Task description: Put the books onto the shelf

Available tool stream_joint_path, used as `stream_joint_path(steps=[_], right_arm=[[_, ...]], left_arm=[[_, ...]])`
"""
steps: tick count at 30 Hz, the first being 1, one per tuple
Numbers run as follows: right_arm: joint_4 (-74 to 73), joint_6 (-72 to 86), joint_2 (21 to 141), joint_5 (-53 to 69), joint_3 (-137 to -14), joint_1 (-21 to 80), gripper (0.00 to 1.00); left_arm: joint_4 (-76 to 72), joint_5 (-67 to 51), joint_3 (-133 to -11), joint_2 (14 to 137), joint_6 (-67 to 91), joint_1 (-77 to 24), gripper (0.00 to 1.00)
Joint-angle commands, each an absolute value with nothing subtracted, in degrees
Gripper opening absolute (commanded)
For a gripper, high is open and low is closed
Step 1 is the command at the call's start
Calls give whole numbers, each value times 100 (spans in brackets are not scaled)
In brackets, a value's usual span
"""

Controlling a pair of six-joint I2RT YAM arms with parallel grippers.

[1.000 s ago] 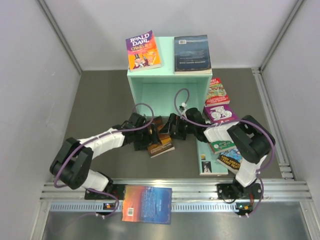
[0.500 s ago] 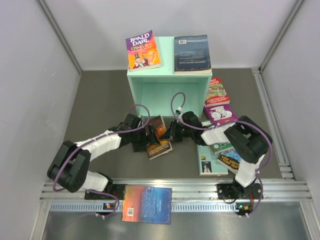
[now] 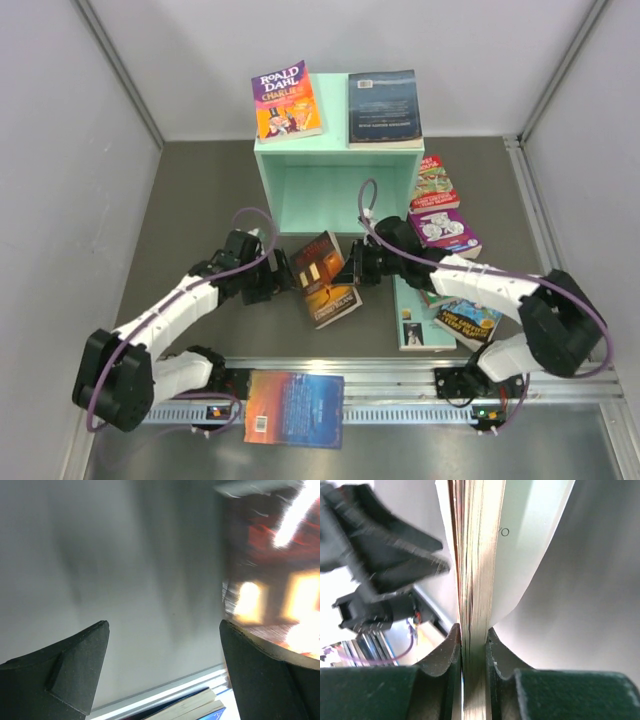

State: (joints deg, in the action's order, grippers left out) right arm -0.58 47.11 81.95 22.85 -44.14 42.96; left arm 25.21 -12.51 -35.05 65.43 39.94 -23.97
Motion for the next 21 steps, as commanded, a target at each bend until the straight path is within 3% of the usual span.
stream_joint_path(steps=[1, 9, 16, 21], right_arm=[[-737, 4071, 7272, 2197, -5157, 4482, 0], [-1897, 3639, 6539, 1934, -7239, 4553, 0], [-3189, 3024, 7688, 1652, -10641, 4202, 0], [-3804, 3120, 8568, 2056, -12292, 3027, 0]], left_arm=[[3041, -967, -3648, 6109, 3805, -2250, 97], [3024, -1098, -3639, 6161, 3885, -2232, 96], [2909, -1064, -3647, 6258, 3929, -2232, 96], [2883, -1098, -3718, 6302, 3946, -2224, 96]])
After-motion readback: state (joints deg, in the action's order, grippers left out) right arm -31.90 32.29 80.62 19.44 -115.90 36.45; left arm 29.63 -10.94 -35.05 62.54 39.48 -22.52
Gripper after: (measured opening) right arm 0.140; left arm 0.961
